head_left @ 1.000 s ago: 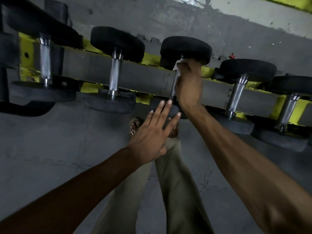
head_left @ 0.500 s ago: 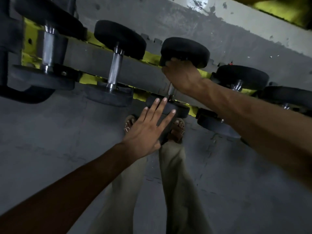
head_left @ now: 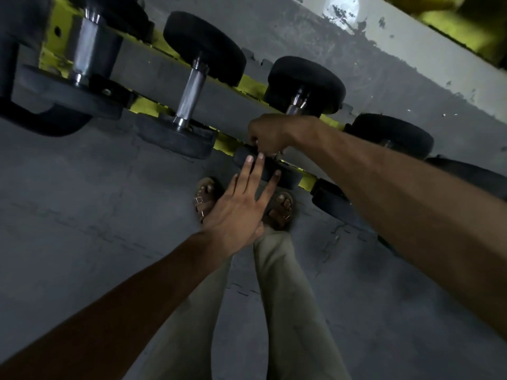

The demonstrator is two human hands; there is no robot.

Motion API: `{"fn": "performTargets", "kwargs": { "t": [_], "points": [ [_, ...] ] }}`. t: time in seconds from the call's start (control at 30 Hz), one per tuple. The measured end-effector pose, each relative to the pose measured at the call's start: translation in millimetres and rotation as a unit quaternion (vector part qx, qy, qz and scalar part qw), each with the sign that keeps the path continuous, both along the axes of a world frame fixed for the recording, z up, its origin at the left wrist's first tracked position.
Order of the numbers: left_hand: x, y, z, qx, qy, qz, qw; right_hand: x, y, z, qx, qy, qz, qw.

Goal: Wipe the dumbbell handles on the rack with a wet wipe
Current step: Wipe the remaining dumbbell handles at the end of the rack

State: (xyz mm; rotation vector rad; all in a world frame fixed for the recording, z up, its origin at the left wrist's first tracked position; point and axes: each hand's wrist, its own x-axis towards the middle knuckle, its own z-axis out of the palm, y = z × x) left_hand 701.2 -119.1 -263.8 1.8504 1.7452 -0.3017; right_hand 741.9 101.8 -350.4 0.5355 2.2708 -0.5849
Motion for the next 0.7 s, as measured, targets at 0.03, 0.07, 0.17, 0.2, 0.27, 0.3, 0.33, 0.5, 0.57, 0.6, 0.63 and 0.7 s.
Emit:
{"fn": "performTargets", "kwargs": {
  "t": [0.03, 0.07, 0.17, 0.2, 0.27, 0.3, 0.33, 0.5, 0.57, 0.6, 0.63, 0.7],
  "points": [
    [1, 0, 1, -0.001, 0.001, 0.005, 1.000, 5, 2, -15, -0.012, 0.016, -0.012, 1.000],
    [2, 1, 2, -0.003, 0.003, 0.010, 1.000, 8, -4, -6, -0.013, 0.031, -0.015, 0.999],
    [5, 1, 3, -0.009, 0.010, 0.017, 1.000, 21, -18, 26, 0.003, 0.101, -0.013, 0.995],
    [6, 0, 2, -0.008, 0.012, 0.016, 1.000, 30, -21, 25, 0.021, 0.131, -0.025, 0.991],
    [7, -1, 0, -0.006, 0.014, 0.017, 1.000, 47, -26, 20, 0.026, 0.181, -0.075, 0.980],
    [7, -1, -1, -0.005, 0.014, 0.019, 1.000, 54, -29, 17, 0.012, 0.215, -0.098, 0.972],
    [8, -2, -2, -0.003, 0.014, 0.021, 1.000, 60, -32, 16, 0.004, 0.248, -0.117, 0.962],
    [7, -3, -3, 0.001, 0.020, 0.015, 1.000, 74, -32, 12, 0.107, 0.331, -0.331, 0.877],
    [7, -2, -1, 0.004, 0.027, 0.015, 1.000, 73, -27, 7, 0.082, 0.332, -0.521, 0.782],
    [7, -1, 0, 0.002, 0.030, 0.015, 0.999, 72, -28, 4, 0.033, 0.319, -0.605, 0.729],
    [9, 0, 1, -0.001, 0.032, 0.013, 0.999, 72, -33, 0, -0.027, 0.304, -0.670, 0.677],
    [11, 1, 2, -0.006, 0.042, 0.012, 0.999, 75, -52, -7, -0.141, 0.250, -0.749, 0.597]
  ]
}}
